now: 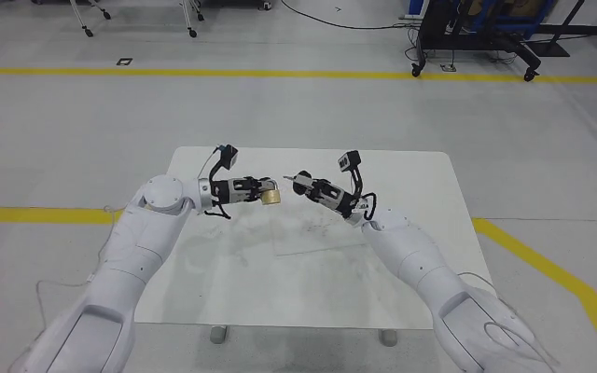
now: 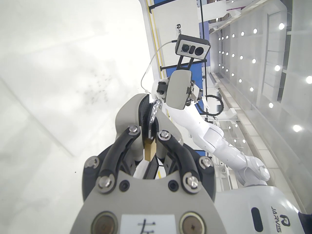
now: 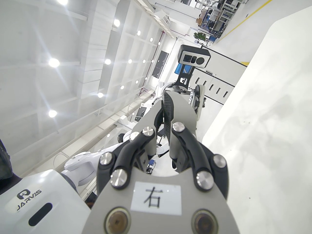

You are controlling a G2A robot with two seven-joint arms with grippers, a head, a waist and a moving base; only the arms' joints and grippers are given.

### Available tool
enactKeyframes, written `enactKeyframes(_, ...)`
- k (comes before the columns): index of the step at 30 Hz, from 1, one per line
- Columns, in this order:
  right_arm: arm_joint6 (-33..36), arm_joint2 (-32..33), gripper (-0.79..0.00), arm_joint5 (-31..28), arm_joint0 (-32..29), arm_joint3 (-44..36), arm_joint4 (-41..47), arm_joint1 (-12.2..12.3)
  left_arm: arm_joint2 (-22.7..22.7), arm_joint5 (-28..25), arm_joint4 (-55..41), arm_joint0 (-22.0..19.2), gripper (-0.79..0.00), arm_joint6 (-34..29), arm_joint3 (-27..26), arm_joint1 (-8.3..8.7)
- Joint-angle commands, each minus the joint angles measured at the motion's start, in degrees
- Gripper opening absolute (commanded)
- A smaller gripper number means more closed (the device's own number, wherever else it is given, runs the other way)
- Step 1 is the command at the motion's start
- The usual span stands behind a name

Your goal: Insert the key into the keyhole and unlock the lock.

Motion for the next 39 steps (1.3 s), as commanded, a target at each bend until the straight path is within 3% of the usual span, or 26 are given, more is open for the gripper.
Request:
enactKeyframes(1,0.0,0.0,-0.785,0.0,0.0,0.0,0.0,0.0,0.0,0.0,-0.2,0.0,-0.785,-0.3,0.0,0.0)
enactKeyframes(3,0.0,0.0,-0.785,0.0,0.0,0.0,0.0,0.0,0.0,0.4,-0.3,0.2,-0.785,0.0,-0.1,-0.01)
enactKeyframes(9,-2.2,2.1,-0.785,2.2,-2.8,-3.7,0.9,0.9,1.0,14.1,-2.5,-0.3,-0.785,3.8,-0.3,-0.93)
enactKeyframes(15,-5.8,6.2,-0.785,10.9,-9.2,-11.1,0.6,3.3,2.4,22.2,-10.4,-3.0,-0.785,4.4,4.6,-3.35)
enactKeyframes(18,-6.8,7.2,-0.785,12.4,-10.8,-13.7,-0.5,3.9,3.1,22.9,-12.4,-4.8,-0.785,3.2,7.6,-4.37)
enactKeyframes(26,-6.8,7.2,-0.785,12.4,-10.8,-13.7,-0.5,3.9,3.1,22.9,-12.4,-4.8,-0.785,3.2,7.6,-4.37)
enactKeyframes(29,-7.3,7.2,-0.785,12.4,-10.9,-13.8,-0.6,3.9,2.0,22.5,-13.4,-3.7,-0.785,6.5,6.6,-4.24)
enactKeyframes(33,-19.7,6.9,-0.785,9.3,-12.2,-16.5,-9.1,3.7,-0.8,19.0,-13.9,-2.1,-0.785,12.9,3.4,-3.64)
enactKeyframes(39,-34.4,4.8,-0.785,12.0,-15.0,-21.4,-17.7,2.5,-2.1,18.2,-11.1,0.4,-0.785,18.1,-1.7,-3.05)
